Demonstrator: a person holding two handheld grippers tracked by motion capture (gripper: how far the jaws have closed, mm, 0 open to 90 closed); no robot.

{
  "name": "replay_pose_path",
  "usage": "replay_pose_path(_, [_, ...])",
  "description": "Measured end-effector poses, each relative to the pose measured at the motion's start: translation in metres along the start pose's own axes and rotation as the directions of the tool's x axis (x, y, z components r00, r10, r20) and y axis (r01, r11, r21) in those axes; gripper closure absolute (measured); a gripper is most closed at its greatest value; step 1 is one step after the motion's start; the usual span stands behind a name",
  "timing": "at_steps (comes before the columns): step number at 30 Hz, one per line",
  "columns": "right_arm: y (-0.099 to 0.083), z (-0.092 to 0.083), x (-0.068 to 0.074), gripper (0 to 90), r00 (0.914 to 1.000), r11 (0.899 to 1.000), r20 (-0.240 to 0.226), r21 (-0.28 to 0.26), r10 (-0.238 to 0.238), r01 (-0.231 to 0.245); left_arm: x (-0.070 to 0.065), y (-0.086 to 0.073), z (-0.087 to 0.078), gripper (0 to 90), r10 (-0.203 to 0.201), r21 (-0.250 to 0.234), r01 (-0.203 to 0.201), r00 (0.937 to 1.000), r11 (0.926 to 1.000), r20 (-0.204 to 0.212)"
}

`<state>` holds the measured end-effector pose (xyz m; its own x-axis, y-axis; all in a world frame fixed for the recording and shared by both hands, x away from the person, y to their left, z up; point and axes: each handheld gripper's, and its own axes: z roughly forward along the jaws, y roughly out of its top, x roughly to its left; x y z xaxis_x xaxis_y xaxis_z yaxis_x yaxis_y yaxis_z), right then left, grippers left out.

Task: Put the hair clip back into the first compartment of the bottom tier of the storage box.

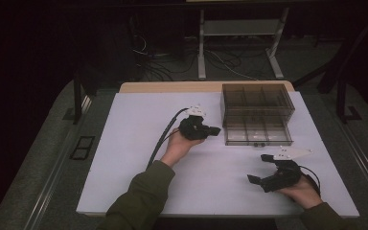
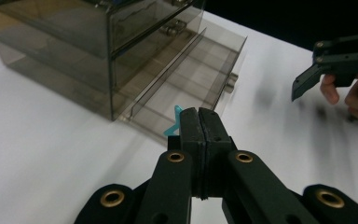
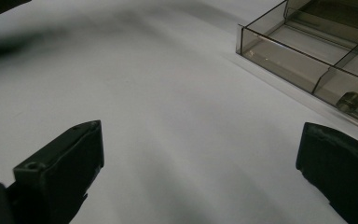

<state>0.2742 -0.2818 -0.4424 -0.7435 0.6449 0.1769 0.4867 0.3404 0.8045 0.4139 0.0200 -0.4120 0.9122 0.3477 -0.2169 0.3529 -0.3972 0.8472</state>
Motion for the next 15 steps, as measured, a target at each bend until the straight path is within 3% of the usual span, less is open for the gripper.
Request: replay_pose_path(15, [0.000, 0.000, 0.000, 0.2, 1.0000, 1.000, -0.002, 0.000, 0.003, -0.003, -0.003, 0.015, 0.022, 89.5, -0.003, 0.001, 0.003, 0.9997, 1.0000, 0.026])
